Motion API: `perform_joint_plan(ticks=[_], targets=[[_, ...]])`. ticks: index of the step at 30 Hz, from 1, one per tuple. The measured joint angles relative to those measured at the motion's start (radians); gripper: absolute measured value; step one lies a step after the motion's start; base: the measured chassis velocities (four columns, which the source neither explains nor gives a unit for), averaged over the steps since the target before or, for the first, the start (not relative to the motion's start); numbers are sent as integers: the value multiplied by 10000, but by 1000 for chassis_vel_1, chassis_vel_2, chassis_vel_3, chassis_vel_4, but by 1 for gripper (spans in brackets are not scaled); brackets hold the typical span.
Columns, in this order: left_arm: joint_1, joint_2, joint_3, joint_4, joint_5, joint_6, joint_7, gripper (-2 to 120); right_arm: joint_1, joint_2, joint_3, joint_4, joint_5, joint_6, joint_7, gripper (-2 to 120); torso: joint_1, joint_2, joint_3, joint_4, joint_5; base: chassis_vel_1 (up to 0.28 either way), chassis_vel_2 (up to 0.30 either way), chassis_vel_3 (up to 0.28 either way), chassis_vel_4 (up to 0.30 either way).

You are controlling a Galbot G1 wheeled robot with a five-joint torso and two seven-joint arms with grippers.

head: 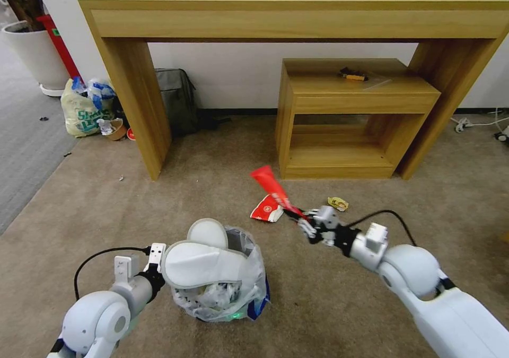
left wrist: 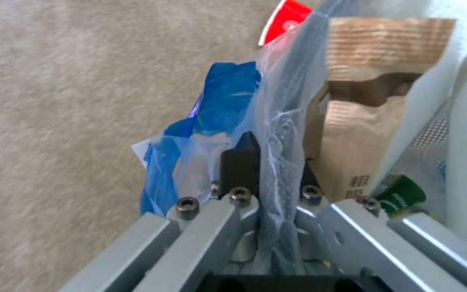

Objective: Pick up the trash bin and place the garbage on the floor into it.

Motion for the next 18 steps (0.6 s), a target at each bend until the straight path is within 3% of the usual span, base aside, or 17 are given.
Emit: perform_joint_plan(ticks=[3, 6, 11, 18], targets=[[-52, 26, 53, 54, -46, 0, -6, 0, 443, 17, -738, 41, 130, -90, 8, 0, 0, 0, 0, -1, 8, 0, 0, 0, 0], [-66, 28, 79, 87, -60, 0, -13, 0, 1264, 112, -2225, -123, 280, -106, 14, 0, 0, 0, 1, 7, 6, 0, 0, 0, 0], [-106, 31, 86, 123, -79, 0, -26, 0, 1996, 383, -3515, -445, 318, -84, -12, 0, 0, 0, 0, 6, 6, 0, 0, 0, 0], [-192, 63, 115, 143, -130, 0, -50, 0, 2289, 743, -4135, -893, 143, -21, -44, 0, 0, 0, 0, 5, 6, 0, 0, 0, 0]])
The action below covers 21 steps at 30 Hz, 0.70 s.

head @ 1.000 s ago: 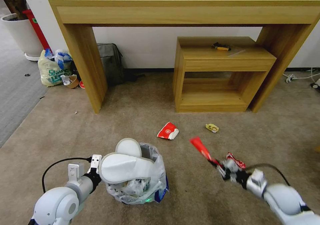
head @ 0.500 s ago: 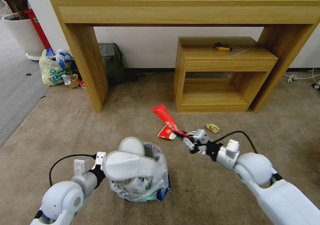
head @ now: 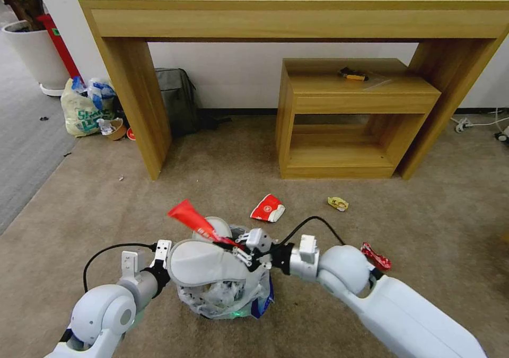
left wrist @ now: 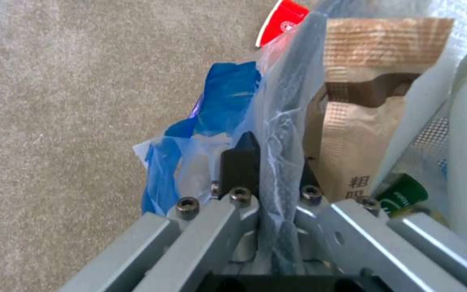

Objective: Pick up the trash bin and place the garbage on the floor into it.

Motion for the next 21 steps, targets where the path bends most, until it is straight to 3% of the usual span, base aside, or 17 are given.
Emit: perform_joint_plan(ticks=[17, 21], targets=[[-179, 19, 20, 10, -183, 0, -73, 0, -468, -4, 75, -600, -928, 153, -14, 0, -1, 1, 0, -2, 1, 0, 0, 0, 0], [-222, 7, 31, 30, -183, 0, -74, 0, -489, -29, 142, -428, -904, 106, 189, 16, 0, 2, 0, -1, 2, 0, 0, 0, 0]])
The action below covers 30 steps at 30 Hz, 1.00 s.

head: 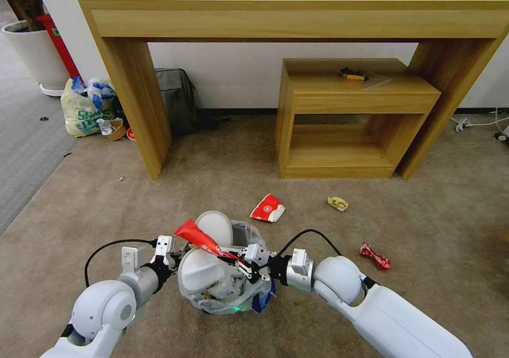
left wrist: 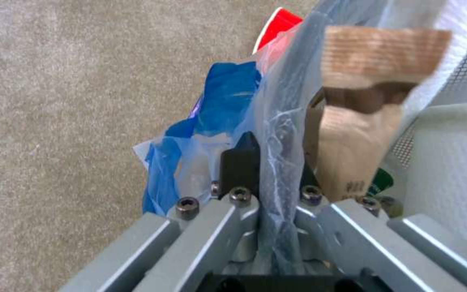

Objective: Pick up the trash bin and place the garbage on the floor into it.

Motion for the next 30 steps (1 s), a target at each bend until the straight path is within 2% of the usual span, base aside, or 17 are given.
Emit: perform_joint_plan(ticks=[2, 3, 5, 6, 9, 10, 12, 13, 15, 16, 17, 18, 19, 23, 30], targets=[[-5, -2, -2, 2, 1, 0, 0, 0, 1, -4, 26, 88, 81, -7, 144, 24, 0, 0, 0, 0, 0, 0, 0, 0, 0], [-5, -2, -2, 2, 1, 0, 0, 0, 1, -4, 26, 88, 81, -7, 144, 24, 0, 0, 0, 0, 0, 0, 0, 0, 0], [8, 8, -43, 2, 4, 0, 0, 0, -45, -46, 113, 216, 128, -14, 333, 34, 0, 0, 0, 0, 0, 0, 0, 0, 0], [8, 8, -43, 2, 4, 0, 0, 0, -45, -46, 113, 216, 128, -14, 333, 34, 0, 0, 0, 0, 0, 0, 0, 0, 0], [68, 15, -116, -6, 8, 0, 0, 0, -218, -141, 298, 435, 260, -61, 624, 47, 0, 0, -1, 0, 0, 0, 0, 0, 0], [68, 15, -116, -6, 8, 0, 0, 0, -218, -141, 298, 435, 260, -61, 624, 47, 0, 0, -1, 0, 0, 0, 0, 0, 0], [84, 9, -125, -62, 4, 0, 5, 0, -385, -205, 473, 525, 264, -76, 706, 61, 0, 0, 0, 0, 0, 0, 0, 0, 0], [84, 9, -125, -62, 4, 0, 5, 0, -385, -205, 473, 525, 264, -76, 706, 61, 0, 0, 0, 0, 0, 0, 0, 0, 0], [88, 2, -122, -96, 3, 0, 3, 0, -502, -223, 594, 583, 251, -64, 749, 71, 0, 0, 0, -1, 0, 0, 0, 0, 0], [95, 1, -122, -107, 4, 0, 2, 0, -542, -227, 647, 602, 249, -58, 765, 72, -1, 0, 0, 0, 0, 0, 0, 0, 0], [168, -3, -142, -157, 16, 0, 0, 0, -726, -246, 994, 812, 269, -41, 874, 86, 0, 0, 0, 0, 0, 0, 0, 0, 0], [168, -3, -142, -157, 16, 0, 0, 0, -726, -246, 994, 812, 269, -41, 874, 86, 0, 0, 0, 0, 0, 0, 0, 0, 0], [222, -12, -168, -196, 36, 0, -1, 0, -844, -264, 1293, 979, 378, -56, 964, 93, 0, 0, 0, 1, 1, 0, 0, 0, 0], [297, -47, -210, -255, 83, 0, -1, 0, -1084, -337, 1885, 1377, 674, -166, 1284, 100, -1, 0, 0, 1, 0, 0, 0, 0, 0], [424, -171, -322, -383, 225, 0, 0, 0, -1889, -209, 3038, 1720, 912, -509, 3022, 100, 0, 0, 0, 0, 1, 0, 0, 0, 0]])
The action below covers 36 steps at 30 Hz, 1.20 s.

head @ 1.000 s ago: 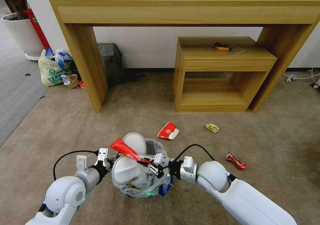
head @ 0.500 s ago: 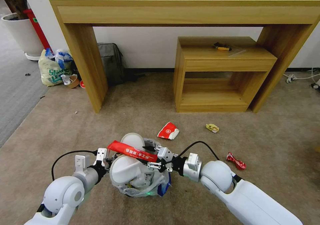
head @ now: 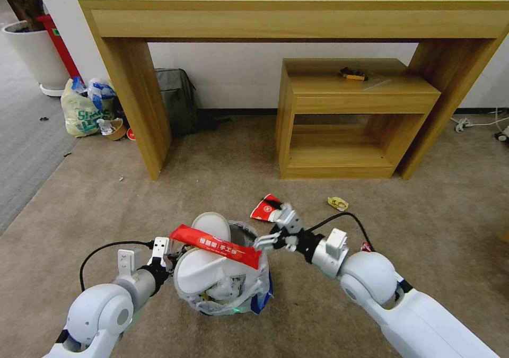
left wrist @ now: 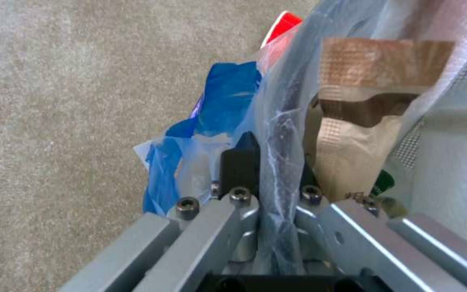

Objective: Pick up the trash bin and place the garbage on the floor into it.

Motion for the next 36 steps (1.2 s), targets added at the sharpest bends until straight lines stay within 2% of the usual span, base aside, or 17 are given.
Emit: perform_joint_plan(ticks=[1, 4, 5, 7, 8, 11, 14, 22, 36], targets=[[0, 0, 0, 0, 0, 0, 0, 0, 0, 0, 0, 0, 0, 0, 0, 100, 0, 0, 0, 0, 0, 0, 0, 0, 0], [160, -30, -169, -126, 80, 0, 35, 0, -712, 420, 1251, -36, 94, -134, 467, 100, 0, 0, 0, 2, 0, 0, 0, 0, 0], [160, -30, -169, -126, 80, 0, 35, 0, -712, 420, 1251, -36, 94, -134, 467, 100, 0, 0, 0, 2, 0, 0, 0, 0, 0], [233, -29, -232, -216, 85, 1, 60, 0, -1194, 668, 2008, -48, 92, -131, 542, 100, 0, 0, 0, 2, -1, 0, 0, 0, 0], [233, -29, -232, -216, 85, 1, 60, 0, -1194, 668, 2008, -48, 92, -131, 542, 100, 0, 0, 0, 2, -1, 0, 0, 0, 0], [275, -43, -269, -295, 85, 0, 75, 0, -2199, 1221, 3371, 25, -8, -58, 388, 100, -1, 0, 0, -3, -1, 0, 0, 0, 0], [285, -53, -269, -311, 88, 1, 82, 0, -2722, 1501, 3952, 43, -118, 113, 229, 100, -1, 0, -1, -1, 0, 0, 0, 0, 0], [279, -78, -209, -330, 90, 0, 108, 0, -3052, 1626, 4453, 95, -203, 281, 135, 100, -1, 0, -1, 0, -1, 0, 0, 0, 0], [258, -76, -228, -260, 82, 0, 191, 0, -2863, 1535, 4193, -2, -214, 148, 165, 100, -1, 0, 1, 1, -1, -55, 60, 59, -60]])
